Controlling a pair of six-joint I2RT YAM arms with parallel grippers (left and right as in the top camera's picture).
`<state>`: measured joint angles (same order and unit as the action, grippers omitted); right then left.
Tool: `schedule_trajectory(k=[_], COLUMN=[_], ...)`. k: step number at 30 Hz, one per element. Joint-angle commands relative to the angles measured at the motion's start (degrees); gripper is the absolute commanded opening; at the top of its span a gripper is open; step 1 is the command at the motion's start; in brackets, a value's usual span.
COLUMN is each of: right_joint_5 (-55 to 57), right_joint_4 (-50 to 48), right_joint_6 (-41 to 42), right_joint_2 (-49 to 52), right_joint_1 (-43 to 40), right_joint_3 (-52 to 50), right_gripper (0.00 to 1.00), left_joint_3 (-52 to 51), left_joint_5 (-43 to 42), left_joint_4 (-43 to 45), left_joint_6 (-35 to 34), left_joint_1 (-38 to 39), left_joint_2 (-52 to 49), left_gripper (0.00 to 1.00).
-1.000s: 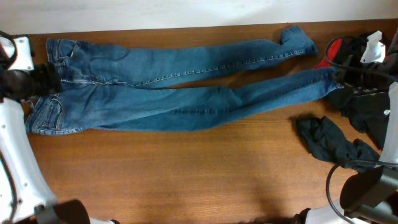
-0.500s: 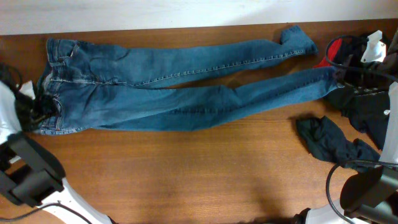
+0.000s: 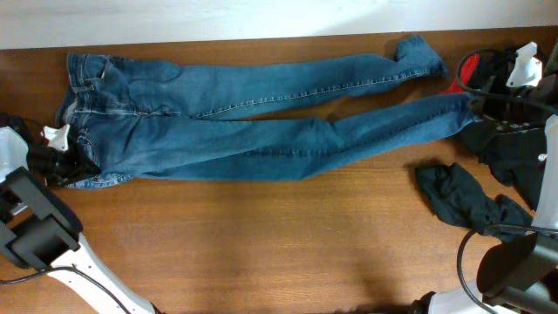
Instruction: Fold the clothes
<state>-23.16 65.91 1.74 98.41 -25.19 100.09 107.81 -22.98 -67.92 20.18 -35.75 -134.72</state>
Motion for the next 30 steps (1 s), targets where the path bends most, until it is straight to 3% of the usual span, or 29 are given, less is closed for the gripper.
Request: schedule_trajectory(k=[1,2,3,9,12,16,20,23,27,30], right_joint_5=[0.92,0.92,0.92,0.94,0.94,0.94,0.92,0.92,0.92,0.96], right_joint_4=[-0.37,-0.42,-0.59,-1.4,-1.57,-1.62,-1.6,-1.6,-1.6,-1.95], right_joint_6=[0.68,0.68,0.68,0.66,0.66,0.68,0.68,0.68,0.68,0.66], right_joint_2=[-0.98,-0.98,-0.98,-0.98,-0.98,-0.98,-0.98,-0.98,-0.98,-0.98], right_joint_1=[-0.28,-0.28,-0.28,-0.28,-0.28,-0.28,-0.28,-0.28,-0.28,-0.28], right_joint_3=[1.05,1.05,1.05,1.05,1.05,1.05,1.05,1.05,1.05,1.05], right_gripper=[0.04,0.04,0.04,0.04,0.04,0.04,0.04,0.04,0.04,0.04], left_joint_3=[-0.17,-0.17,-0.17,-0.15,-0.17,-0.2,-0.2,-0.2,-0.11,3.17], left_joint_5=[-5.53,-5.51,-5.6,-6.14,-6.16,-6.19,-6.16,-6.19,-6.58,-11.1], left_joint_4=[-0.02,0.0,0.44,3.32,4.52,4.42,2.78,1.62,0.09,-2.75], left_joint_6=[1.81,1.79,1.79,1.84,1.81,1.84,3.72,3.78,3.91,3.87], left_joint_1=[-0.24,-0.46,-1.14,-2.14,-2.01,-0.59,1.22,2.1,1.79,0.37], left_joint_2=[-1.27,-1.25,-1.25,-1.25,-1.25,-1.27,-1.27,-1.27,-1.25,-1.22], left_gripper=[0.02,0.04,0.15,0.32,0.57,0.61,0.59,0.4,0.0,0.0])
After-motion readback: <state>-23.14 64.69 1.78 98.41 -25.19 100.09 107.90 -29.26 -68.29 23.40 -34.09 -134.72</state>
